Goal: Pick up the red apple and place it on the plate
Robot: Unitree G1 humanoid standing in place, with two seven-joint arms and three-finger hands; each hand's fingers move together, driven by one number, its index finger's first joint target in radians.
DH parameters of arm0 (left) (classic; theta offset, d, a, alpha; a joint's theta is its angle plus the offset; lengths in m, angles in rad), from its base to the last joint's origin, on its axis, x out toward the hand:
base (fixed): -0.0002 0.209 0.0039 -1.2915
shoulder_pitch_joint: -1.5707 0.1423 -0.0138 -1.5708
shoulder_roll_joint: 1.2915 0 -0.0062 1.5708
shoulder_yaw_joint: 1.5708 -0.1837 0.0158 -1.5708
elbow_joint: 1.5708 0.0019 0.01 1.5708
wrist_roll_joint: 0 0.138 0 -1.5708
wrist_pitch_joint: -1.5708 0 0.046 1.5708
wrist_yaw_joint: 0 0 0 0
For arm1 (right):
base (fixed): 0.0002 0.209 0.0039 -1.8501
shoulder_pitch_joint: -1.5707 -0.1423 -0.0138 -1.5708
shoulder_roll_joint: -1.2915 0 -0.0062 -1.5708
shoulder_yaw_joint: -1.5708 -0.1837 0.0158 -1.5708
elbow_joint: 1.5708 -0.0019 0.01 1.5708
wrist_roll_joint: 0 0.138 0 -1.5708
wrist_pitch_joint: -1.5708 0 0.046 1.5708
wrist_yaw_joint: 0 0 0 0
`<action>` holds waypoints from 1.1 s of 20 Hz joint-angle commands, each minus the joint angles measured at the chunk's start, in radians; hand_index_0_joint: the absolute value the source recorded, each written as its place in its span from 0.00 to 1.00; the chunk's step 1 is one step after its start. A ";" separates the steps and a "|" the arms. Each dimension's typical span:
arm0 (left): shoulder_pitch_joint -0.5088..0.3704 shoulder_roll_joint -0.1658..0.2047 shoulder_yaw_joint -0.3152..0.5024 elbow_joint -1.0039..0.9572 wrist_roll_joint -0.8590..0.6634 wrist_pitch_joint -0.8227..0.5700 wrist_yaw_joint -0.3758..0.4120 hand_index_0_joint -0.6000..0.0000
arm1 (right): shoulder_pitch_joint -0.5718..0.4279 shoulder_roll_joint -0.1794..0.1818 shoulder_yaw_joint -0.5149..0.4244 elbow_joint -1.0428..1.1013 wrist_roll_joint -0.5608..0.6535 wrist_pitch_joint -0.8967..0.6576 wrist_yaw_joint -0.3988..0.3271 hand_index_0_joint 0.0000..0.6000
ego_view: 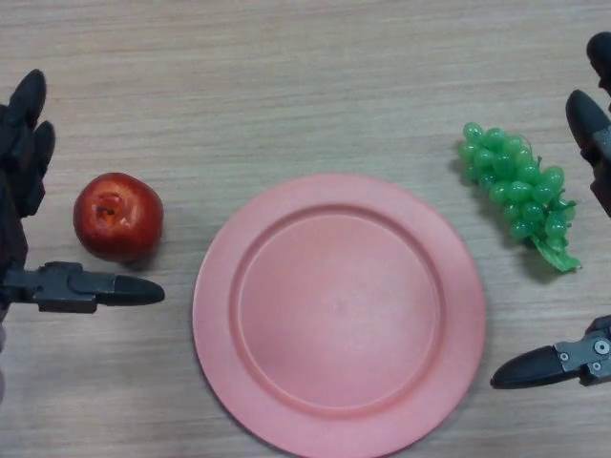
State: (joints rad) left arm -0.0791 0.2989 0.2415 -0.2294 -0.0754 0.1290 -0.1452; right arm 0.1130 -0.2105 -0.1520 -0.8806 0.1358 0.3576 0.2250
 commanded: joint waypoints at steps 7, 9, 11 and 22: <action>-0.101 0.072 -0.025 0.222 0.148 -0.290 0.115 1.00 | 0.051 0.019 -0.081 -0.031 0.000 -0.230 -0.026 0.00; -0.118 0.083 -0.051 0.288 0.218 -0.345 0.121 1.00 | 0.056 0.020 -0.092 -0.028 0.006 -0.236 -0.023 0.00; -0.139 0.086 -0.064 0.361 0.321 -0.377 0.163 1.00 | 0.054 0.020 -0.102 -0.039 0.012 -0.225 -0.026 0.00; -0.132 0.100 -0.049 0.338 0.314 -0.303 0.121 0.00 | 0.085 0.021 -0.094 -0.093 0.026 -0.203 -0.042 0.00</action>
State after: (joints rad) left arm -0.1872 0.3388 0.1202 0.1627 0.2597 -0.1067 -0.0374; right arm 0.2020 -0.1824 -0.2095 -0.9159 0.1247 0.2831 0.2180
